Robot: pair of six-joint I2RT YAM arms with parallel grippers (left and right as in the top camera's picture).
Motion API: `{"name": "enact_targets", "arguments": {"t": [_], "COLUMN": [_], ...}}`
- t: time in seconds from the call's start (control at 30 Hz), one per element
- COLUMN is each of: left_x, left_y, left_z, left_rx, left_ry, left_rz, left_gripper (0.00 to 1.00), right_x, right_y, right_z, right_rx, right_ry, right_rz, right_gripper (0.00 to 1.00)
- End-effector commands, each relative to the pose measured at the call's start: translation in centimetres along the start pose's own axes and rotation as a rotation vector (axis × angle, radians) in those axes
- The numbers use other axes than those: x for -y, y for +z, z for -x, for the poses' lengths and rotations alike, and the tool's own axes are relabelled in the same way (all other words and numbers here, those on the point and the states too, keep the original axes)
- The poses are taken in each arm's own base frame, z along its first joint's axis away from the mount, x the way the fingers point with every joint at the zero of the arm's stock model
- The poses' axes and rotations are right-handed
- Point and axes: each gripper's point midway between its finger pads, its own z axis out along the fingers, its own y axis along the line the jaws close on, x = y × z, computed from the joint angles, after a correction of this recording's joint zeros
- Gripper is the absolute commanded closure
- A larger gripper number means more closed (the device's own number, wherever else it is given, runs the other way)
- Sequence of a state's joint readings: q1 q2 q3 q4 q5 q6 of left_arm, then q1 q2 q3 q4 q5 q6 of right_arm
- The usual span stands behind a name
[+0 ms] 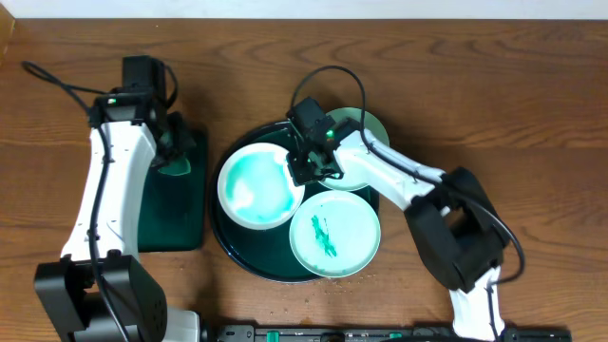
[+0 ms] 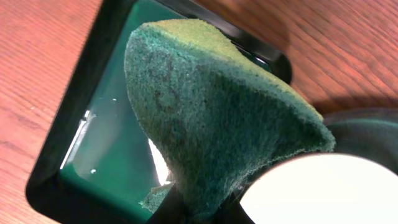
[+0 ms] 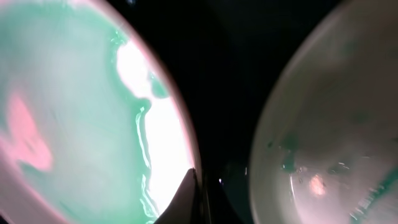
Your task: Clean dirty plates on tray and stack at the side
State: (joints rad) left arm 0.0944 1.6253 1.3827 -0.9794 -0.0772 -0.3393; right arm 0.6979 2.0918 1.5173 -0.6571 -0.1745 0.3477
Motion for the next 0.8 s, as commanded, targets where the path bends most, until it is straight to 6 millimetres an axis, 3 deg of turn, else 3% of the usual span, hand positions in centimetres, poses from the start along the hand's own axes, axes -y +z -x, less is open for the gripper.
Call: {"name": "enact_targets", "arguments": {"t": [0.0, 0.4, 0.77], "left_x": [-1.2, -1.9, -1.9], "left_y": [0.2, 1.2, 1.3], "left_z": [0.5, -0.6, -0.9], "left_rx": [-0.003, -0.044, -0.052], "left_ry": [-0.017, -0.016, -0.011], "left_rz": [0.013, 0.032, 0.035], "left_gripper": [0.93, 0.92, 0.93], "right_x": [-2.3, -2.8, -6.1], "right_y": [-5.1, -14.6, -21.9], "right_z": [2.6, 5.5, 5.0], "right_rx": [0.183, 0.517, 0.747], "right_ry": [-0.176, -0.398, -0.478], "right_rz": [-0.104, -0.624, -1.082], "right_gripper": [0.99, 0.99, 0.99]}}
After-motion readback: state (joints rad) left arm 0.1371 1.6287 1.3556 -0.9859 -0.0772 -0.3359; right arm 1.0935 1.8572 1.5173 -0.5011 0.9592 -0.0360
